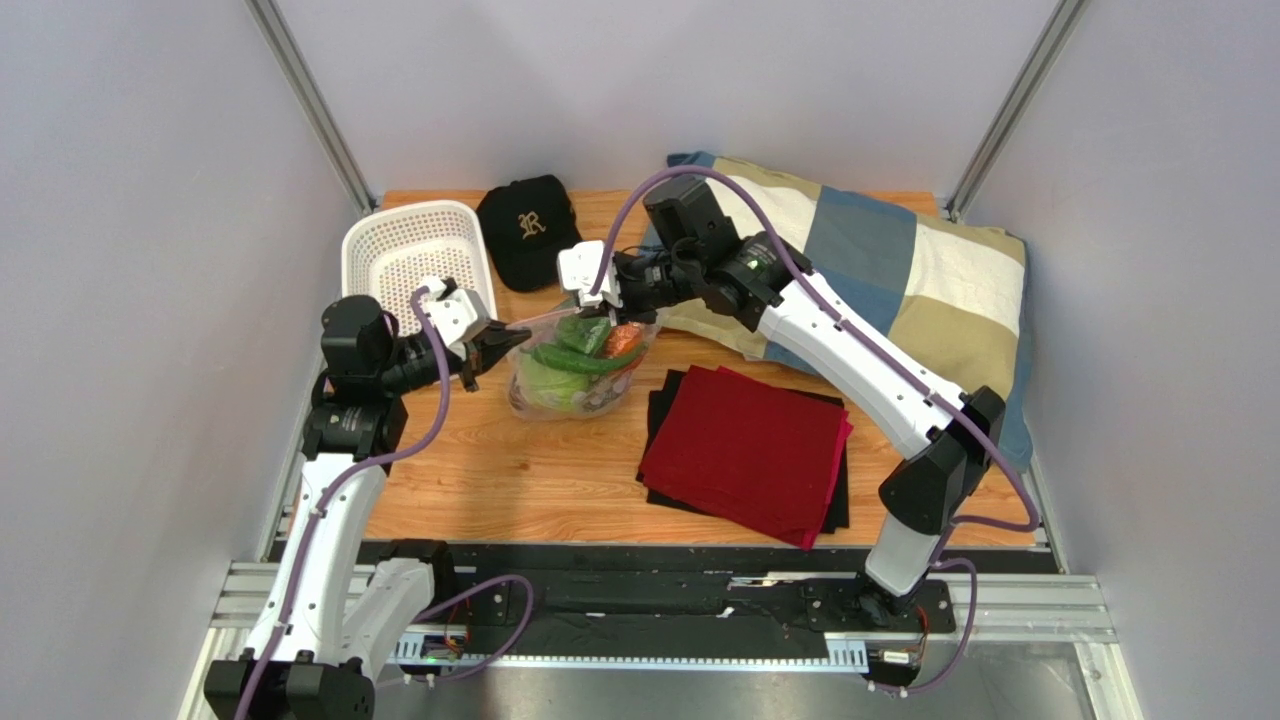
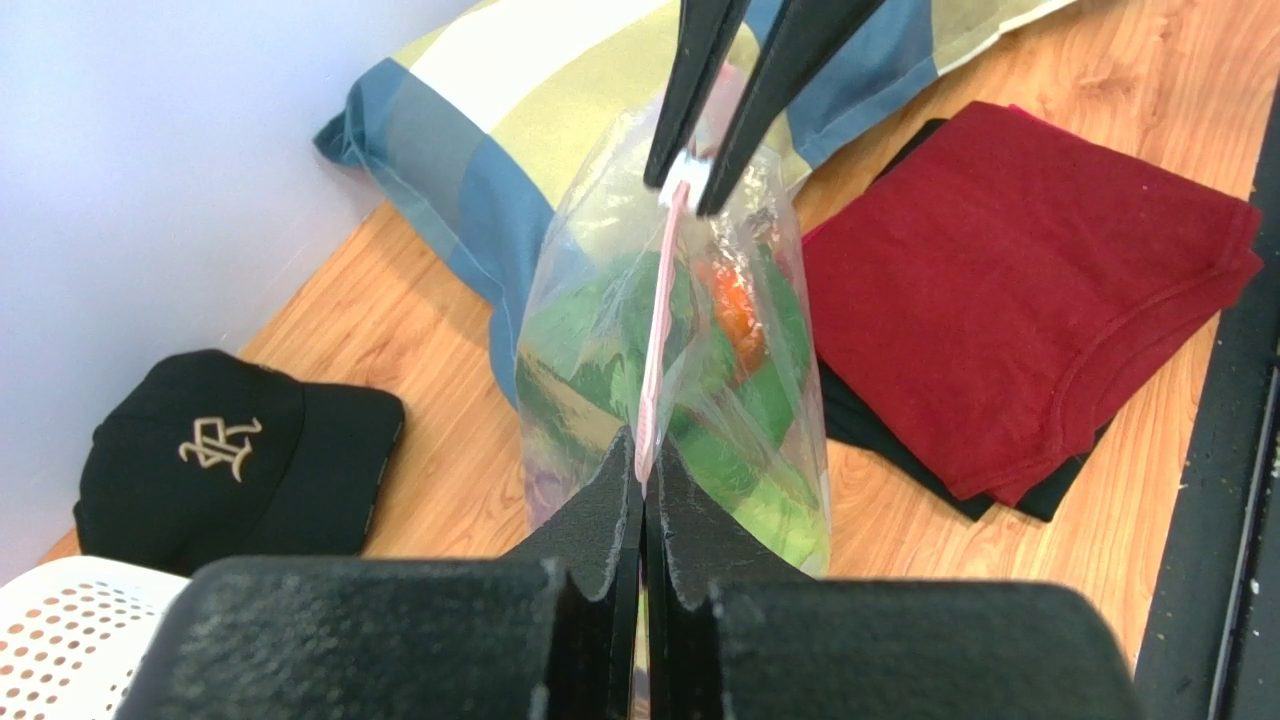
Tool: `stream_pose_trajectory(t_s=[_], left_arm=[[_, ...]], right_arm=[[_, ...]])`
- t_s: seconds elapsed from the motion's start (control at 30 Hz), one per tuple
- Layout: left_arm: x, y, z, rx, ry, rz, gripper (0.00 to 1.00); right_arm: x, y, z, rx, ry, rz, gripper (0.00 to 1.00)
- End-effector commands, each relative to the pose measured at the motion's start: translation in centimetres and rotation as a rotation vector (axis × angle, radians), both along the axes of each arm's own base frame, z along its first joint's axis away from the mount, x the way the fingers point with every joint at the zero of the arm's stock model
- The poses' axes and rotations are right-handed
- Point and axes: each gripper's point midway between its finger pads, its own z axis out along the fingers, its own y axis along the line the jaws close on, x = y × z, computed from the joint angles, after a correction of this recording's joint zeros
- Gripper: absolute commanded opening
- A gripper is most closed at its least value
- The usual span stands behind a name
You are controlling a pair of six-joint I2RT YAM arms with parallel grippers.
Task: Place the food in the zip-top bag and seal the zipper
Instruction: Zip the zipper food storage bag at the center of the board.
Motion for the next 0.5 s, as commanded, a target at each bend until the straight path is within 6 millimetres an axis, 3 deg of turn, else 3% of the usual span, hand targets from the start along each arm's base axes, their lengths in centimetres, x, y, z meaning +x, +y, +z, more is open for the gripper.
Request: stream_pose_trajectory(t_s=[0.0,0.3,0.47], left_arm=[[0.7,1.3,3.5,-0.029,-0.101,0.076,0.0],[3.2,3.7,4.2,-0.087,-0.055,0.222,0.0],[4.4,4.5,4.2,-0.104,-0.033,0.278,0.0]], right_arm=[[3.1,-5.3,-0.2,-0.083,-0.043,-0.169,0.0],[4.4,-10.9,-1.7,-0.147,-0.028,-0.291,0.0],[4.7,-13.1,-2.4,-0.18,-0.025,-0.34,0.0]])
